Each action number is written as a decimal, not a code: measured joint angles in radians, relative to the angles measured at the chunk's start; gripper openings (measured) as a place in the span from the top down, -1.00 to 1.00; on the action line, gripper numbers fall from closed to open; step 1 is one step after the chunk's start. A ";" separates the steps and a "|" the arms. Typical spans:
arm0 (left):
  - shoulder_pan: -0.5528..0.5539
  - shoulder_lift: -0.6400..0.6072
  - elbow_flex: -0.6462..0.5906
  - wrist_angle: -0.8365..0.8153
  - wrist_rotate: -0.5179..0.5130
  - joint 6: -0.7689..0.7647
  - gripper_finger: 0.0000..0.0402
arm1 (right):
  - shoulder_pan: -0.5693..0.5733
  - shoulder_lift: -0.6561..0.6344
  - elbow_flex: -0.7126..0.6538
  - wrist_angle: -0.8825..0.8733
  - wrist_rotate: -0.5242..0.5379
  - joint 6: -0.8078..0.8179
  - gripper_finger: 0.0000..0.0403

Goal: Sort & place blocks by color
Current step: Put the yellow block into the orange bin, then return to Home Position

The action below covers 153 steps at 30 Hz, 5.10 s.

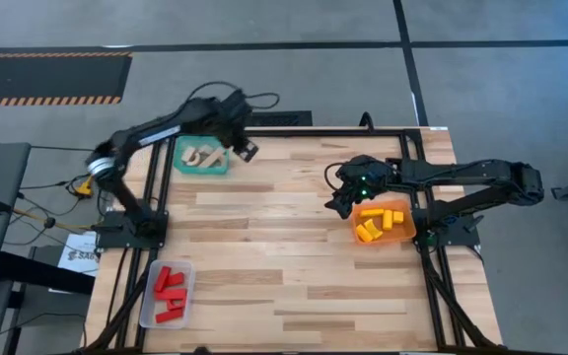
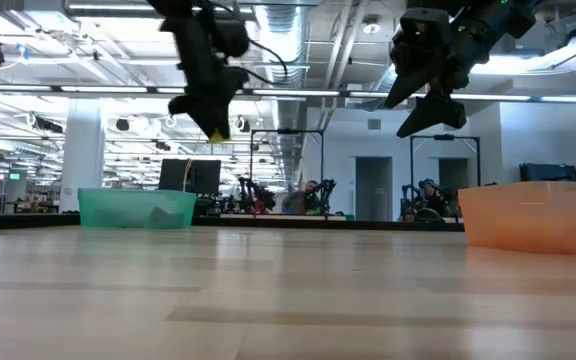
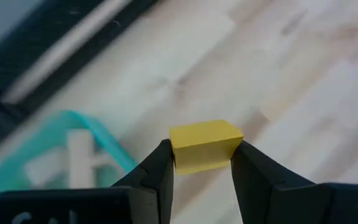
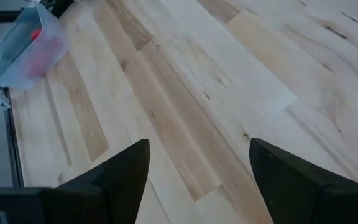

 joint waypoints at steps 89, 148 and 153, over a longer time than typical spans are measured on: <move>-0.445 -0.636 -0.542 0.590 -0.163 -0.011 -0.40 | 0.348 -0.397 0.000 0.140 0.627 -0.158 -0.46; -0.287 -1.660 -1.402 1.003 0.002 -0.189 1.00 | 0.101 -1.114 -0.821 0.463 0.255 -0.271 0.99; -0.287 -1.658 -1.486 1.101 0.018 -0.198 1.00 | 0.100 -1.110 -0.821 0.437 0.155 -0.484 0.97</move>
